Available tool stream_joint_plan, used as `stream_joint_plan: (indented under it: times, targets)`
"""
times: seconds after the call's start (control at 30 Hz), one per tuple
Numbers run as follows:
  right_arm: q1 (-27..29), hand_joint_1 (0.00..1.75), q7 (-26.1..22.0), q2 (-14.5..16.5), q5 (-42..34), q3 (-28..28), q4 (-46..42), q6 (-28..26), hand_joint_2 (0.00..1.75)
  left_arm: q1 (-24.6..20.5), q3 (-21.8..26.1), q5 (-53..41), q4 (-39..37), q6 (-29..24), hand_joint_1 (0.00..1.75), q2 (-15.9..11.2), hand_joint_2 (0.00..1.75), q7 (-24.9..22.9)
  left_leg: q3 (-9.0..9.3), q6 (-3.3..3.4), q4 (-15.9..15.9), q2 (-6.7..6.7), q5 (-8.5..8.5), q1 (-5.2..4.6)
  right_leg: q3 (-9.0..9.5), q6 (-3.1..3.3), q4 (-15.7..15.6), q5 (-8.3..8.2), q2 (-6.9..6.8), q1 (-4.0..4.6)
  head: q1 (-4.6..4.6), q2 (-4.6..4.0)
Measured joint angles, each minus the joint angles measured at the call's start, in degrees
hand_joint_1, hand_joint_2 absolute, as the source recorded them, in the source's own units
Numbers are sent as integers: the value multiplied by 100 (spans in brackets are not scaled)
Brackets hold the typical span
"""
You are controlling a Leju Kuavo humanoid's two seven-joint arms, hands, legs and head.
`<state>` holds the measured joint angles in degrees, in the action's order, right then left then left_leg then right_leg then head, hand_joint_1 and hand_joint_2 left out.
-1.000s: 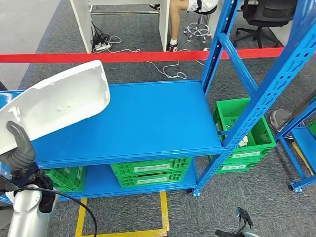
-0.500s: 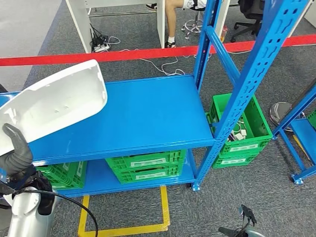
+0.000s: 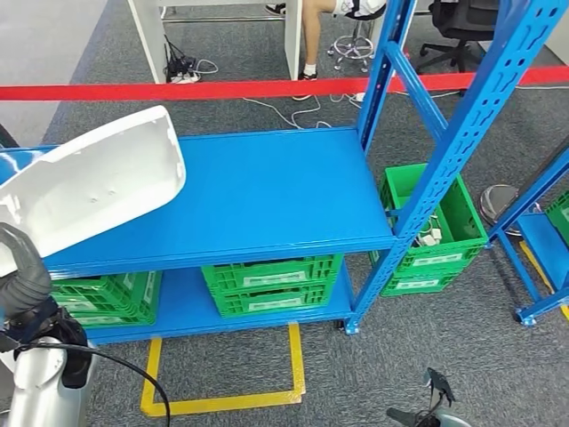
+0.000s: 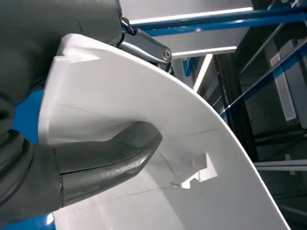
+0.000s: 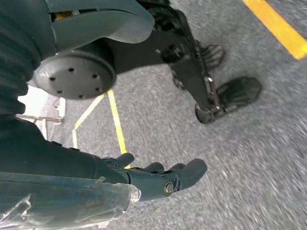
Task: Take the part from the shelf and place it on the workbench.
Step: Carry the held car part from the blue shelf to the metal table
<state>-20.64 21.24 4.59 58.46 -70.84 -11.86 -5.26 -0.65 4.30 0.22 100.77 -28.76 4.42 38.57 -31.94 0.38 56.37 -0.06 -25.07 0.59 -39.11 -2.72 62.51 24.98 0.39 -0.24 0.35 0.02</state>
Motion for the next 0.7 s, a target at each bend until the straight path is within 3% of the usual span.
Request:
stream_joint_plan:
  times: [0.07, 0.13, 0.17, 0.27, 0.3, 0.4, 0.7]
  targets:
    - [-4, 0, -3, 3, 0, 0, 2, 9, 175, 2, 6, 17, 1, -1, 175, 2, 175, -6, -70, 26, 5, 1, 56, -4, -264, -40, 763, 464, -3, -9, 22, 0]
    - [1, 0, -5, 2, 1, 0, 2, 16, 175, 4, 21, 39, 3, -1, 175, -1, 175, -10, -143, 19, 10, 0, 111, -7, -337, -46, 1180, 647, -3, -10, 22, 0]
    - [3, 0, -5, 2, 1, 0, 2, 21, 175, 4, 29, 48, 5, -1, 175, -1, 175, -10, -171, 9, 11, -1, 134, -8, -209, -36, 1062, 585, -3, -10, 20, 0]
    - [-20, 0, -4, 1, 1, 0, 2, 30, 175, 0, 47, 75, 28, -1, 175, -1, 175, -10, -218, -46, 19, -1, 191, -13, 545, 26, -83, 242, 0, 3, 19, 0]
    - [-31, 0, -5, 0, 1, 0, 2, 30, 175, -5, 51, 81, 39, -2, 175, -3, 175, -10, -236, -77, 23, -1, 213, -18, 699, 49, -339, 201, 3, 13, 17, 0]
    - [-28, 0, -5, 0, 1, 0, 2, 30, 175, -9, 57, 89, 56, -2, 175, -7, 175, -10, -276, -153, 21, 1, 272, -19, 743, 100, -443, 188, 11, 38, 11, 0]
    - [-25, 0, -4, 0, 1, 0, 2, 30, 175, -7, 57, 90, 56, -2, 175, -7, 175, -10, -277, -160, 18, 2, 279, -17, 738, 106, -439, 184, 12, 40, 11, 0]
